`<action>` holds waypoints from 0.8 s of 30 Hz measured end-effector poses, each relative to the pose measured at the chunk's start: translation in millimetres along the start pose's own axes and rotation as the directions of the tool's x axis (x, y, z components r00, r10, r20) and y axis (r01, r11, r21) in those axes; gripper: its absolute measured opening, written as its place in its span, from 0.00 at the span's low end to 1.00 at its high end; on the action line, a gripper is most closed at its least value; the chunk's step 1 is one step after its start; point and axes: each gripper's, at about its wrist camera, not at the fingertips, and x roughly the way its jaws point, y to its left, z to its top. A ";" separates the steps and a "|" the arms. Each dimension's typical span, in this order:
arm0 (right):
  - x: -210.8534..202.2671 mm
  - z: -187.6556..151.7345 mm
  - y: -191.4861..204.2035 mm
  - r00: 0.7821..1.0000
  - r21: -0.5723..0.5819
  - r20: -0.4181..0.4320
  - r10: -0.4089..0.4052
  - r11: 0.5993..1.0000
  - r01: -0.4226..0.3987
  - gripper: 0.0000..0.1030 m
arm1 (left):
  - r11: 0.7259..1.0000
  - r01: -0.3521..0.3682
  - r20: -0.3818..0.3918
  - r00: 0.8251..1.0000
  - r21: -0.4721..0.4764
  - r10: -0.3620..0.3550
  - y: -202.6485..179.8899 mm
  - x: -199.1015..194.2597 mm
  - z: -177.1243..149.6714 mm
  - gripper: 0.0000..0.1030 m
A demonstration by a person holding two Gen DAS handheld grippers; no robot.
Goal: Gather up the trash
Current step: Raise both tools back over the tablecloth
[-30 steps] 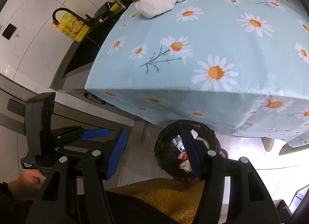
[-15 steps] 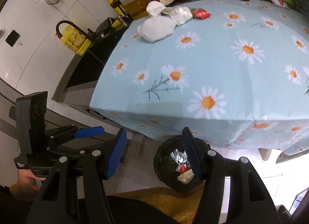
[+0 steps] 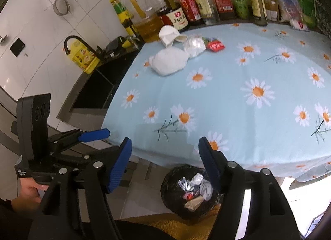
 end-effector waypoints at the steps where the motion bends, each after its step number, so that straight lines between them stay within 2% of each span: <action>1: -1.4 2.0 -2.0 1.000 0.002 0.007 0.000 1.000 0.000 0.67 | 1.000 -0.006 0.009 1.000 0.005 0.006 -0.3 -1.5 4.9 0.68; 5: -8.6 13.5 -9.6 0.999 0.007 0.035 0.015 1.000 -0.015 0.68 | 0.999 -0.033 0.053 0.998 0.012 0.033 -0.9 -10.2 28.8 0.69; 7: -14.1 20.0 -15.0 0.998 0.006 0.058 0.016 1.000 -0.016 0.70 | 0.999 -0.048 0.070 0.996 0.017 0.046 -1.7 -12.9 37.7 0.76; 11: -20.5 30.9 -26.4 0.996 0.028 0.083 0.035 0.999 -0.038 0.75 | 0.998 -0.069 0.100 0.993 0.012 0.067 -1.7 -16.7 58.8 0.77; 14: -23.2 37.2 -33.5 0.994 0.043 0.098 0.053 0.997 -0.058 0.79 | 0.997 -0.080 0.116 0.990 0.017 0.077 -0.3 -14.0 73.4 0.85; 19: -25.3 46.7 -45.1 0.992 0.047 0.113 0.061 0.997 -0.067 0.87 | 0.995 -0.100 0.108 0.989 0.020 0.098 4.2 2.4 96.6 0.86; 24: -25.8 53.6 -58.9 0.989 0.053 0.125 0.078 0.995 -0.085 0.90 | 0.988 -0.152 0.079 0.985 -0.005 0.152 16.7 35.0 120.3 0.86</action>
